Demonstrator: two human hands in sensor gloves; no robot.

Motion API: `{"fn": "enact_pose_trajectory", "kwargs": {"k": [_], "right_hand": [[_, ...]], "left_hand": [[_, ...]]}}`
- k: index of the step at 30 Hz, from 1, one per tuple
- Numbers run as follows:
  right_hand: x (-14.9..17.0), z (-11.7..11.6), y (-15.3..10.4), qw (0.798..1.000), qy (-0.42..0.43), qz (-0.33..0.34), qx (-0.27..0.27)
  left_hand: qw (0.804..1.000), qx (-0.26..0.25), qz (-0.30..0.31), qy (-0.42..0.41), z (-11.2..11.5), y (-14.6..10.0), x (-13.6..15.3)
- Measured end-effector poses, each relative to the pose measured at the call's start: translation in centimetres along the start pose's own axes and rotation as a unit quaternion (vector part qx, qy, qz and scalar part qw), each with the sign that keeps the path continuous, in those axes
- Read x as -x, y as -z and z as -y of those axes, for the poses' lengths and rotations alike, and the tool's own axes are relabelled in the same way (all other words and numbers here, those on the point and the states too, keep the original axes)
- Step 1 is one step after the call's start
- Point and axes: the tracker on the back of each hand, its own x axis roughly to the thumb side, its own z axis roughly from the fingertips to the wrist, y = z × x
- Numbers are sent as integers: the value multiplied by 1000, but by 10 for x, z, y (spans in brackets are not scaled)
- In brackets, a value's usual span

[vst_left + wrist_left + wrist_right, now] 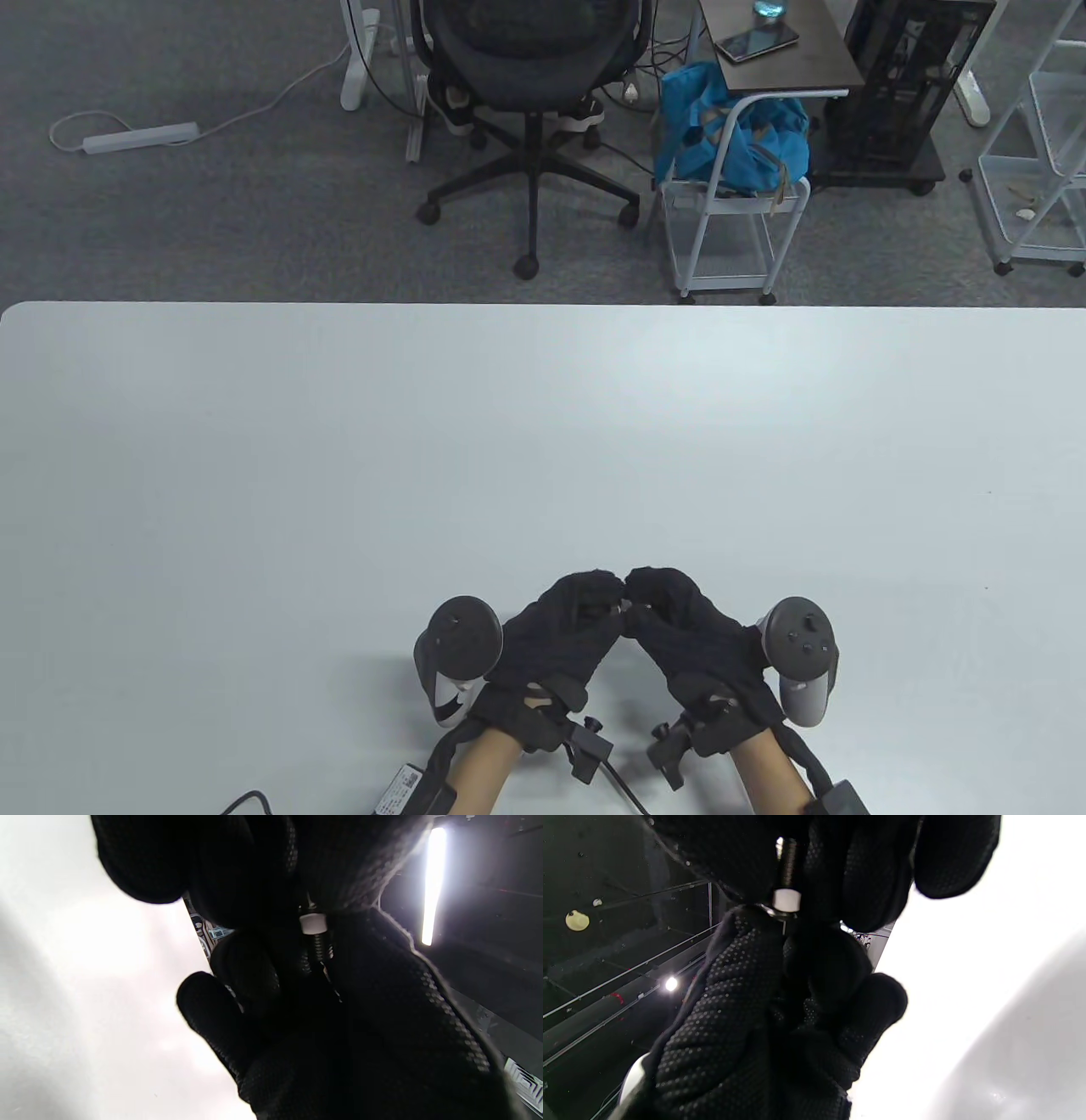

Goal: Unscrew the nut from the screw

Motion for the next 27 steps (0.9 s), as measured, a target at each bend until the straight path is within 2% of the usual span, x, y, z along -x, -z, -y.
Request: {"fn": "enact_pose_trajectory", "kwargs": {"k": [6,8,11,17,27], "right_hand": [[2,-1,0,999,33,-3,-2],[6,-1,-2,999,39,-14,21],[10,0,-2,999,3,-50,23],[5,-3,0,999,-19,-29,9],[0,-2,0,1000,6,0,-8]], "left_hand": [[1000,7,-10,-22,-1,1,3],[1000,10,-7,-19,0,1,3],[1000,7,1,-12,1,1,1],[1000,4,4,-9,1,0,1],[1000,-2,-7,-30,-1,0,2]]}}
